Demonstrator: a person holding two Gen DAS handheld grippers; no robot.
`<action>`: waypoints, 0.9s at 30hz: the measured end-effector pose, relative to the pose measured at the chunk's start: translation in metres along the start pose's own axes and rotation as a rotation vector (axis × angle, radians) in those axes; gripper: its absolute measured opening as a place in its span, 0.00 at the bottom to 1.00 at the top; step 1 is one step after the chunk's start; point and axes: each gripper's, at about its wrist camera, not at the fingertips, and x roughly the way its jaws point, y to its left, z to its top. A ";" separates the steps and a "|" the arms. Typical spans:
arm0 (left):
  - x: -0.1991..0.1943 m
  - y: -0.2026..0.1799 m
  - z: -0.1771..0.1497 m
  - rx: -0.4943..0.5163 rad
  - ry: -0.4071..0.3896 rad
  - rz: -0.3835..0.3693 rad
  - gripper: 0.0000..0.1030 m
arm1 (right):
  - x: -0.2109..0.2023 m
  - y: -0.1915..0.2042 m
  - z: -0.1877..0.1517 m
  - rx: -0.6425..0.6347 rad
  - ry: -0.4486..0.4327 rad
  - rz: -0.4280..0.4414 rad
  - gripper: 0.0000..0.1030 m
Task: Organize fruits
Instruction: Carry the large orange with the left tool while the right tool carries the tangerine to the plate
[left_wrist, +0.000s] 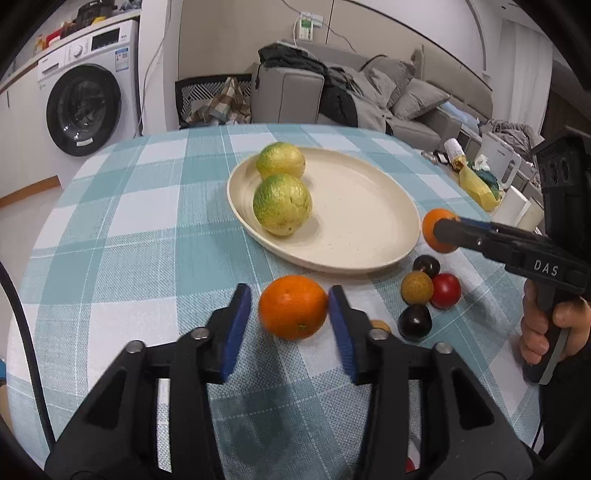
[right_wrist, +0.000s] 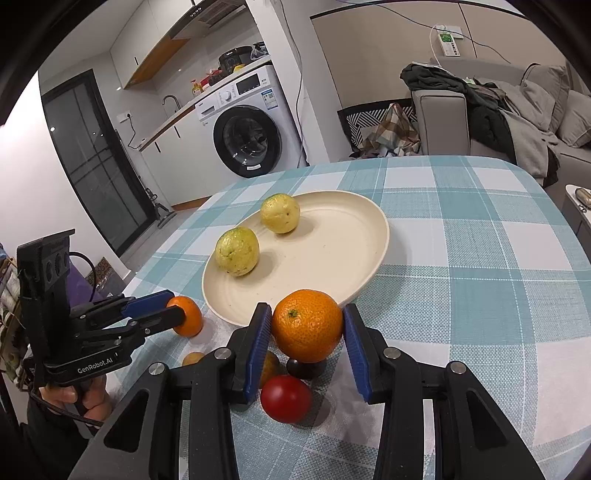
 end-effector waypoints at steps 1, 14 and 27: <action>0.001 -0.001 0.000 0.004 0.007 -0.002 0.43 | 0.000 0.000 0.000 0.002 0.001 0.000 0.39; -0.008 -0.010 0.001 0.039 -0.043 -0.022 0.36 | -0.003 -0.002 0.000 0.009 -0.013 0.002 0.39; -0.026 -0.017 0.016 0.019 -0.152 -0.040 0.36 | 0.002 0.003 0.007 0.025 -0.033 0.039 0.39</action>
